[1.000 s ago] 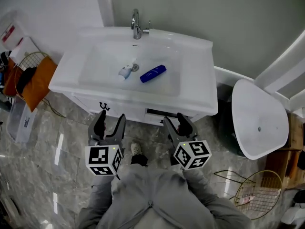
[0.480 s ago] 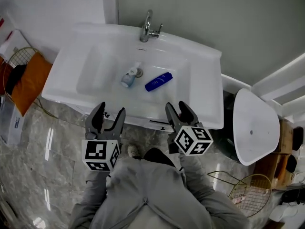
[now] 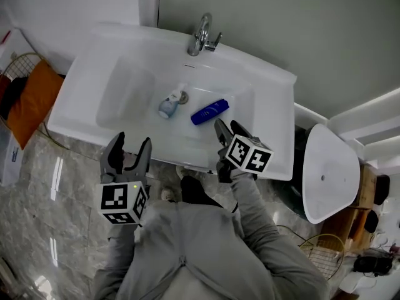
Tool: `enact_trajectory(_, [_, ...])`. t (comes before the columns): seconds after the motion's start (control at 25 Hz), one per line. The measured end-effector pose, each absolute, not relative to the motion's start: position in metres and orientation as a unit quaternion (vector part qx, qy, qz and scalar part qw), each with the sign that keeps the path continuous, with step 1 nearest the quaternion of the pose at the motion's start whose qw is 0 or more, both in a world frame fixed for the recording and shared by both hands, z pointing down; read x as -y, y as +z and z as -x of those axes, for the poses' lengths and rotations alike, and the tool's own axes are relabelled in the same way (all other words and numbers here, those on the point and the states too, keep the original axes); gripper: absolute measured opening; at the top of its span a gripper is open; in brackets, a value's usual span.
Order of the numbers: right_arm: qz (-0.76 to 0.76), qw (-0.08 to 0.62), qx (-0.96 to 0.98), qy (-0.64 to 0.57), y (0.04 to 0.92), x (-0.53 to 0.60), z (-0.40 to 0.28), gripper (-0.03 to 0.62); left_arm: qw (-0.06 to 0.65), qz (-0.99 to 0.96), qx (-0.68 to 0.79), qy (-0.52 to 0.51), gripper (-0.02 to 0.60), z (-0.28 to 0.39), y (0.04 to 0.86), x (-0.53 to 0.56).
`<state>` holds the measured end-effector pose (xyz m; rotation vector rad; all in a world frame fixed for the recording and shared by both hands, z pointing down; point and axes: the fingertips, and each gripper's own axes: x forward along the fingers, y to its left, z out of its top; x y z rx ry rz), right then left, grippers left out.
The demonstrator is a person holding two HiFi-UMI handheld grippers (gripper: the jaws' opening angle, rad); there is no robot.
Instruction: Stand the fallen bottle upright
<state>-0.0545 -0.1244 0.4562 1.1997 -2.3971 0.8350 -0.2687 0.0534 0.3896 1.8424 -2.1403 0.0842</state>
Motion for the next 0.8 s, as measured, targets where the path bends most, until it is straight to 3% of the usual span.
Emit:
enact_trajectory(0.4, [-0.465, 0.220, 0.712, 0.479, 0.567, 0.204, 0.064, 0.236, 0.176, -0.613, 0.770, 0.020, 0.322, 0.293, 0.396, -0.024])
enact_trajectory(0.8, [-0.505, 0.253, 0.619, 0.546, 0.637, 0.228, 0.065, 0.238, 0.199, -0.580, 0.790, 0.029, 0.322, 0.308, 0.406, -0.008])
